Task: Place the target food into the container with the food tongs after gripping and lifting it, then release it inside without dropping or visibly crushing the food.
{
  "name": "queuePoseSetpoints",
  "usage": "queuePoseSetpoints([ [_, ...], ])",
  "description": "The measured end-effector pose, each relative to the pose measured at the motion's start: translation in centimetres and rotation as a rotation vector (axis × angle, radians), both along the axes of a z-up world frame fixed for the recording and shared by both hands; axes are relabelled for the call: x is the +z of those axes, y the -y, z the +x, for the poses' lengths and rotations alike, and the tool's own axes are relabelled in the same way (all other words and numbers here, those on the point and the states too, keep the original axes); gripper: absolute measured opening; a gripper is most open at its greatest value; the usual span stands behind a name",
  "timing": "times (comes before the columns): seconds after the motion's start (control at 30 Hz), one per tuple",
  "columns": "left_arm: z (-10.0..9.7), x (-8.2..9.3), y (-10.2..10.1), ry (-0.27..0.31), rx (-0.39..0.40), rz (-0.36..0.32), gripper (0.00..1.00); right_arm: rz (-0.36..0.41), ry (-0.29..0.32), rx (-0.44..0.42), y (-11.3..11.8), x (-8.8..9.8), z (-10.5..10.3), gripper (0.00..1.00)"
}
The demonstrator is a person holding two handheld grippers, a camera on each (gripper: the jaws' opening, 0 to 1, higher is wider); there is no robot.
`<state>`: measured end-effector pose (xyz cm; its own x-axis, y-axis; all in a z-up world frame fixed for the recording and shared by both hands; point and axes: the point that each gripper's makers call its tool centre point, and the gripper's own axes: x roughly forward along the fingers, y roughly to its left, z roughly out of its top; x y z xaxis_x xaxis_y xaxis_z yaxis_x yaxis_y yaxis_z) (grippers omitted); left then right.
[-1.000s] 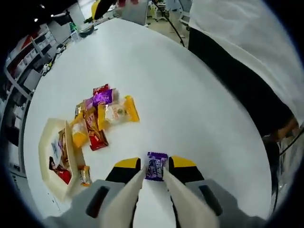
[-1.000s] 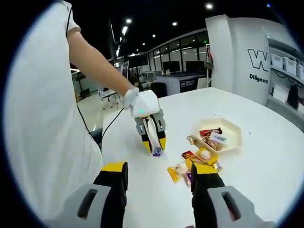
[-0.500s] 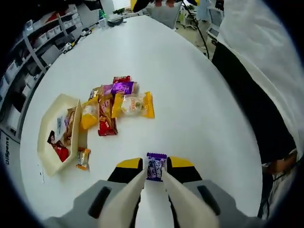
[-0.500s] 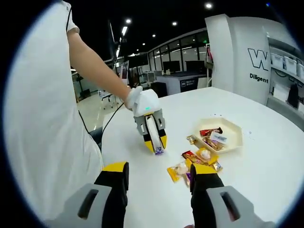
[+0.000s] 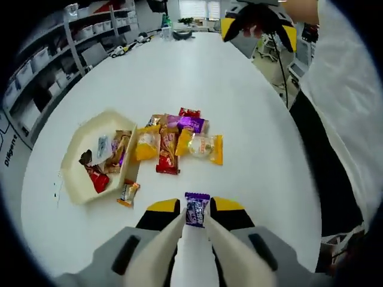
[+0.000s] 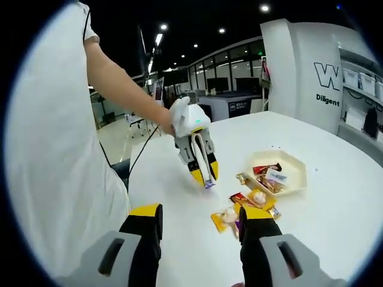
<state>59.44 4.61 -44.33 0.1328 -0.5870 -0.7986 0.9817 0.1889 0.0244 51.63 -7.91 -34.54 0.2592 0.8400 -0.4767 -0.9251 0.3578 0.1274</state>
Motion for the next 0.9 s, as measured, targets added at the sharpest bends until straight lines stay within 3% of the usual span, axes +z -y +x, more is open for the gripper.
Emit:
queuePoseSetpoints([
  [0.3, 4.9, 4.2, 0.8, 0.036, 0.106, -0.085, 0.17, 0.008, 0.0, -0.005, 0.1, 0.2, -0.1, 0.48],
  [0.9, 12.6, 8.2, 0.6, 0.1, 0.271, -0.135, 0.17, 0.009, -0.001, -0.022, 1.0, 0.3, 0.0, 0.48],
])
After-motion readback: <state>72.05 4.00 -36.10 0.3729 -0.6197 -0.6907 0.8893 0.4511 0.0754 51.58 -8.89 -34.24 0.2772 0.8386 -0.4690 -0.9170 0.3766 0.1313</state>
